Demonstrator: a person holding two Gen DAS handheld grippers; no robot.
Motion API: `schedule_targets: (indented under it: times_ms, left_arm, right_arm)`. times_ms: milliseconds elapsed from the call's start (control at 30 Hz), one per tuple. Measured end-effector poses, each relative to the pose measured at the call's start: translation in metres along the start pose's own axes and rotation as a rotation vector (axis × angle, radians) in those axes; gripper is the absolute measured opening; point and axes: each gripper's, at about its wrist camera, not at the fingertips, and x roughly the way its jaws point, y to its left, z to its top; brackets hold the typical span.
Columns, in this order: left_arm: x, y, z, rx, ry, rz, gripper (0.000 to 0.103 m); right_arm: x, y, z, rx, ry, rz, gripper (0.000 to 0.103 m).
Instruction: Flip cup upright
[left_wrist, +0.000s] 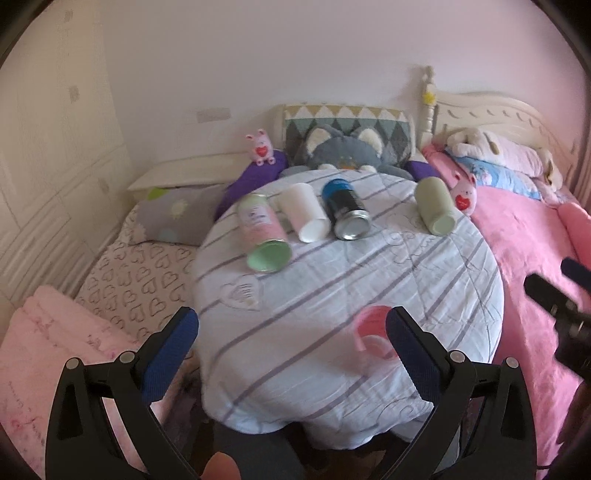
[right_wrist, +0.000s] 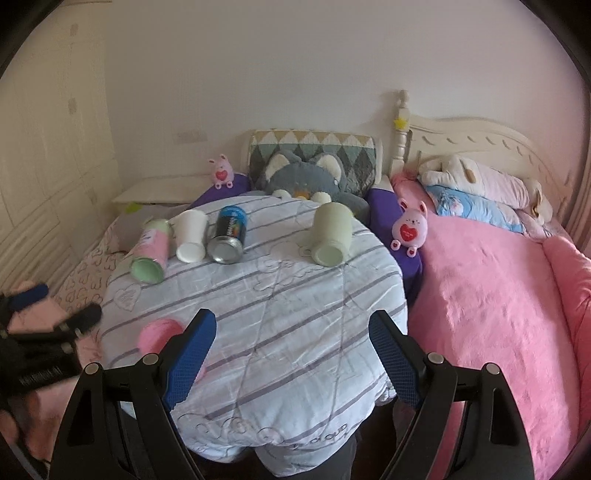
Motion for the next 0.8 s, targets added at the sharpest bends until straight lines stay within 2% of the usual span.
schedule_targets:
  times_ms: [267, 800]
  left_arm:
    - [-0.010, 0.032, -0.006, -0.042, 0.037, 0.074, 0.103]
    - [-0.008, 0.032, -0.012, -0.046, 0.065, 0.055, 0.103]
  right_arm:
    - [0.002, 0.031, -0.012, -0.043, 0.033, 0.058, 0.086]
    - [-0.005, 0.032, -0.009, -0.039, 0.027, 0.047, 0.086]
